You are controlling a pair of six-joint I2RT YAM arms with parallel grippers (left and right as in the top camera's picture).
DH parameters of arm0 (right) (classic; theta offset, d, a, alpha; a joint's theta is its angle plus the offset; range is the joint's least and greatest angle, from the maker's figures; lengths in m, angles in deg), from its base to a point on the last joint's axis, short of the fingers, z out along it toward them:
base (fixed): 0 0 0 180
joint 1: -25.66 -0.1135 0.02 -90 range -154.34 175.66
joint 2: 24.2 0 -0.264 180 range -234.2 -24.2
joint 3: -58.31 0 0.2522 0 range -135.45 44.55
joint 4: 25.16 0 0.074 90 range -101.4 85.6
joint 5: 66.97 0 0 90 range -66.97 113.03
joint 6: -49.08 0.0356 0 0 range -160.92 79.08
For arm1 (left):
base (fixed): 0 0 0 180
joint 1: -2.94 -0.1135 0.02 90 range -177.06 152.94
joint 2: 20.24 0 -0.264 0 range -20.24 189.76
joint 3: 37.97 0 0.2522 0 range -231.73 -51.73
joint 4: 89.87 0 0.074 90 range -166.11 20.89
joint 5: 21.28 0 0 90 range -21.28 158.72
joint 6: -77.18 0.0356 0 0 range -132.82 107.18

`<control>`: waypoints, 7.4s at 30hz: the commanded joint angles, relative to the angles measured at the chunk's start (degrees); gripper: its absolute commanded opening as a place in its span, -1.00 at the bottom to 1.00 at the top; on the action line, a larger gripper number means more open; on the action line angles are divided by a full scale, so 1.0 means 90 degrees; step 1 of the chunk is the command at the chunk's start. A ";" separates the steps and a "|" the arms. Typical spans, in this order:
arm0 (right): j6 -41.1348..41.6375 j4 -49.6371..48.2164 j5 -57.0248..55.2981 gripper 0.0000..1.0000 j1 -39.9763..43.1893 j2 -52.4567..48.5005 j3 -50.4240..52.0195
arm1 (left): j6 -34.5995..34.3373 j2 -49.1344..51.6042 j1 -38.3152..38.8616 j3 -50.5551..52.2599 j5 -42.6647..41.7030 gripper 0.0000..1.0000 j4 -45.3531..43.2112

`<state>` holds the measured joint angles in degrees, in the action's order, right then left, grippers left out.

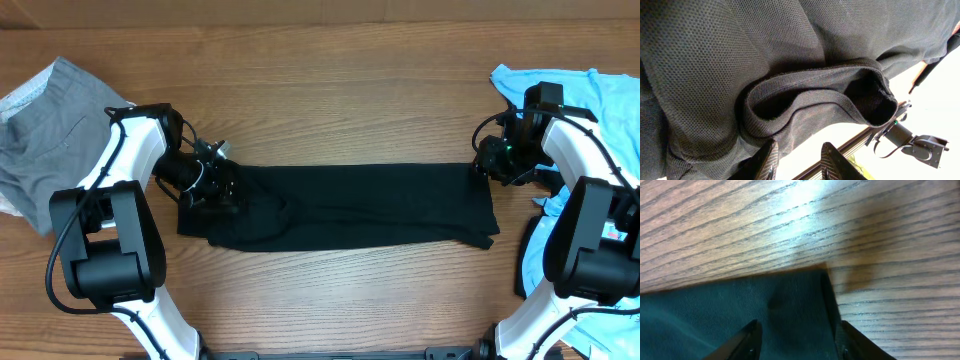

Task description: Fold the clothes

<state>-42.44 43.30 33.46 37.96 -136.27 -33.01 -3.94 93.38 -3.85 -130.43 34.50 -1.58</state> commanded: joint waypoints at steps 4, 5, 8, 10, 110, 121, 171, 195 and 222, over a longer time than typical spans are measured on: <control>-0.0017 -0.0022 -0.0036 -0.18 0.0002 -0.0206 0.0046 | -0.0090 -0.0199 0.0012 0.0034 0.0022 -0.35 0.0002; -0.0017 -0.0022 -0.0036 -0.21 0.0002 -0.0231 0.0046 | -0.0090 -0.0199 0.0012 0.0034 0.0022 -0.35 0.0002; -0.0017 -0.0022 -0.0039 -0.31 0.0002 -0.0279 0.0046 | -0.0090 -0.0199 0.0012 0.0034 0.0024 -0.35 0.0005; -0.0017 -0.0027 -0.0039 -0.36 0.0002 -0.0284 0.0046 | -0.0090 -0.0199 0.0012 0.0034 0.0036 -0.35 0.0000; 0.1207 0.1659 -0.0061 -0.92 -0.3101 0.0083 -0.0799 | -0.0092 -0.0209 -0.0075 -0.0476 0.0318 -0.42 0.0410; 0.1702 0.0770 -0.0010 -0.92 -0.3944 0.0007 -0.0418 | -0.0092 -0.0209 -0.0075 -0.0476 0.0318 -0.42 0.0408; 0.0634 0.1780 0.2106 0.20 -0.4027 0.0007 -0.0420 | -0.0138 -0.0209 -0.0075 -0.0476 0.0321 -0.42 0.0415; 0.1506 0.2098 -0.0680 0.23 -0.2392 0.0588 -0.1044 | -0.0466 -0.0209 -0.0068 0.0119 0.1277 1.00 -0.0515; 0.1477 0.1957 -0.0680 0.31 -0.2399 0.0588 -0.0906 | -0.0772 -0.0175 0.0993 0.1175 0.1724 -0.80 -0.2025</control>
<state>-29.32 60.98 27.93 16.56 -132.55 -41.46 -9.23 90.89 4.83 -120.22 47.16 -21.37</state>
